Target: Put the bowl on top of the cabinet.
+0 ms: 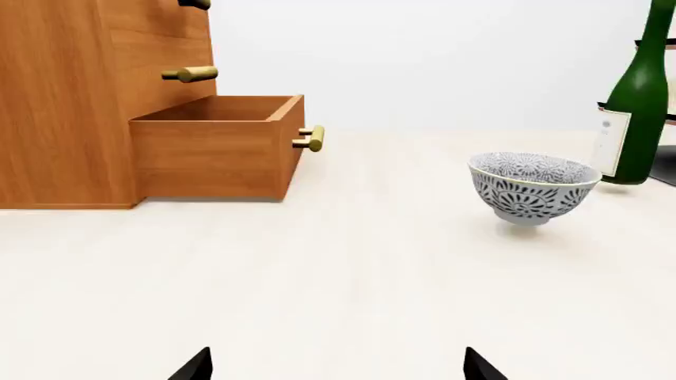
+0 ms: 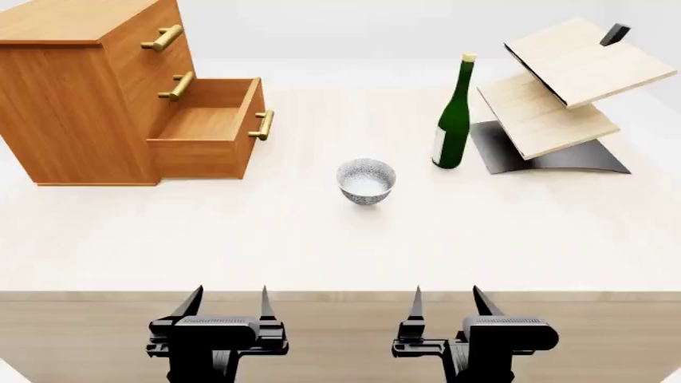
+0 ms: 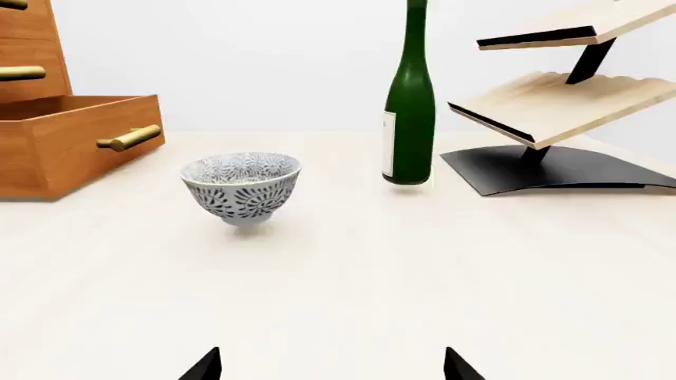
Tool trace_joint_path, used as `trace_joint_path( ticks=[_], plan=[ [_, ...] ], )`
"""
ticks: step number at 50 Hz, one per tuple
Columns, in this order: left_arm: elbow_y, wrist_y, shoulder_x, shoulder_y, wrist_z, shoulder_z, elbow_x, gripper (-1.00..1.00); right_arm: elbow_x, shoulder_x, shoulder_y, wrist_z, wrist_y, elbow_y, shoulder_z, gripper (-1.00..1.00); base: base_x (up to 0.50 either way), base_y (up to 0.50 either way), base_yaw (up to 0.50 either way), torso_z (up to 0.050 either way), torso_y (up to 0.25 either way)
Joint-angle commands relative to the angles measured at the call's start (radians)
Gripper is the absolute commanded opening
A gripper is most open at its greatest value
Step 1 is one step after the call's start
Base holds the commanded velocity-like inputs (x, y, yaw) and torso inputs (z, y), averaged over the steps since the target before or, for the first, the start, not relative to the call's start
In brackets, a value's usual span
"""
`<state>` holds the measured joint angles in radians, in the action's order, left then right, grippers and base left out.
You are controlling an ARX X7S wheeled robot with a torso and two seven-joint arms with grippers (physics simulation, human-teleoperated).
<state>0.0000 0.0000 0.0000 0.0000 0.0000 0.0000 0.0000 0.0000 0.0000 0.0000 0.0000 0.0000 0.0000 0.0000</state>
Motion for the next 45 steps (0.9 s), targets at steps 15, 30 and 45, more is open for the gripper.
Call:
trace_joint_path(
  ticks=[15,30,45],
  plan=[
    [0.008,-0.021,-0.047,-0.003,-0.07,0.06,-0.075,1.0,0.077,0.052,0.002,0.063,-0.013,0.004,-0.047,1.0,0.0,0.0,0.0,0.0,0.0],
    [0.053,-0.025,-0.066,0.01,-0.105,0.073,-0.12,1.0,0.091,0.076,-0.012,0.09,-0.052,-0.026,-0.071,1.0,0.0,0.0,0.0,0.0,0.0],
    [0.275,-0.068,-0.092,0.027,-0.16,0.081,-0.125,1.0,0.122,0.095,-0.01,0.152,0.064,-0.28,-0.065,1.0,0.0,0.0,0.0,0.0,0.0]
  ],
)
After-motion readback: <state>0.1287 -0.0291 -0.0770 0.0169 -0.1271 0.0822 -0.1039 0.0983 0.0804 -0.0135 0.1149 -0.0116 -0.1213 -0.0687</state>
